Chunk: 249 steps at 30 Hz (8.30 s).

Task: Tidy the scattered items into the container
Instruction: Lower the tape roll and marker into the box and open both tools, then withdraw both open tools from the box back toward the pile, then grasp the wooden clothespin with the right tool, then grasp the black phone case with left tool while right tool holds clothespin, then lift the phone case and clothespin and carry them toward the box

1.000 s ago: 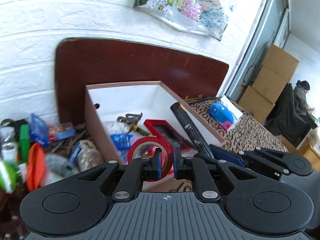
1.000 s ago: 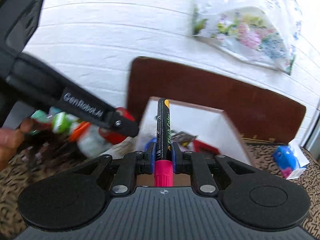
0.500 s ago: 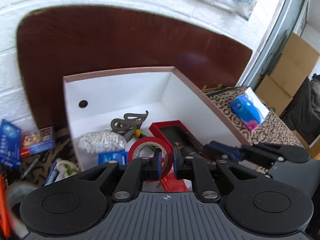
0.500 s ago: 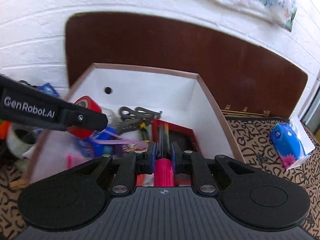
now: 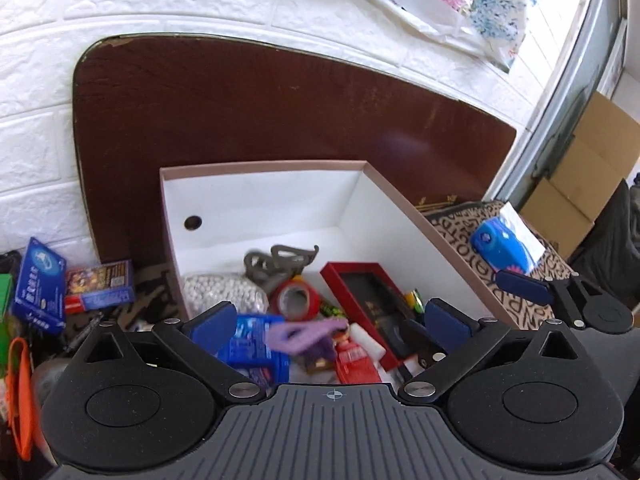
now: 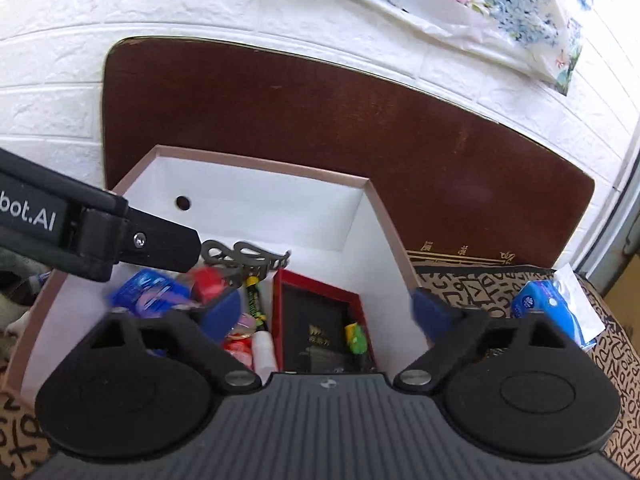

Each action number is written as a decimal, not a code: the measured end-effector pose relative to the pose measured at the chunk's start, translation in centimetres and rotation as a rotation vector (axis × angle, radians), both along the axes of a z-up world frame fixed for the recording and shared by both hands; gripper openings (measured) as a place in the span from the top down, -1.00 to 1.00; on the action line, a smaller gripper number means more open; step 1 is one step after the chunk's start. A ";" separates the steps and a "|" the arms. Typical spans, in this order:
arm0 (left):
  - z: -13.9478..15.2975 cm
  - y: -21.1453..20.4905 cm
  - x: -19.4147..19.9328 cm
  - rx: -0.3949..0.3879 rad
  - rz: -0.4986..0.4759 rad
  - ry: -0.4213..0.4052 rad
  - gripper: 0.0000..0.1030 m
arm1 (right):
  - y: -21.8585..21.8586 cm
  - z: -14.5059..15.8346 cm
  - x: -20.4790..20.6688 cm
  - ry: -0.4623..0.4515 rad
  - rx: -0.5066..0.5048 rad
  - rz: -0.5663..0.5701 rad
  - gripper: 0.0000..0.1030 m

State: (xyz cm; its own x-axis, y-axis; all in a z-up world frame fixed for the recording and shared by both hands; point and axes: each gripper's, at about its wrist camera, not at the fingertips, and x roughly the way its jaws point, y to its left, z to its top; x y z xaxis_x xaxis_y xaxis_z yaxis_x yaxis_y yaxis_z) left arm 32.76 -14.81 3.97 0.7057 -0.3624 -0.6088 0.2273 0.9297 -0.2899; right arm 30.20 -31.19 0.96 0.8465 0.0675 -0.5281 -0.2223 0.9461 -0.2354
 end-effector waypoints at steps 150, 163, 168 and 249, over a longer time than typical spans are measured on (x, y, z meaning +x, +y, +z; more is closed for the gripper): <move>-11.8 14.8 -30.4 0.071 0.148 0.129 0.27 | 10.9 -10.4 -27.4 0.303 0.137 0.367 -0.54; -12.2 14.1 -27.9 0.085 0.164 0.126 0.72 | 12.1 -10.3 -26.2 0.291 0.165 0.344 -0.46; -12.4 13.6 -27.2 0.091 0.159 0.120 0.40 | 12.3 -10.5 -25.4 0.285 0.170 0.347 -0.46; 0.7 11.0 -26.6 0.162 0.095 -0.154 0.97 | 7.3 -3.3 -24.8 0.058 0.246 0.260 0.73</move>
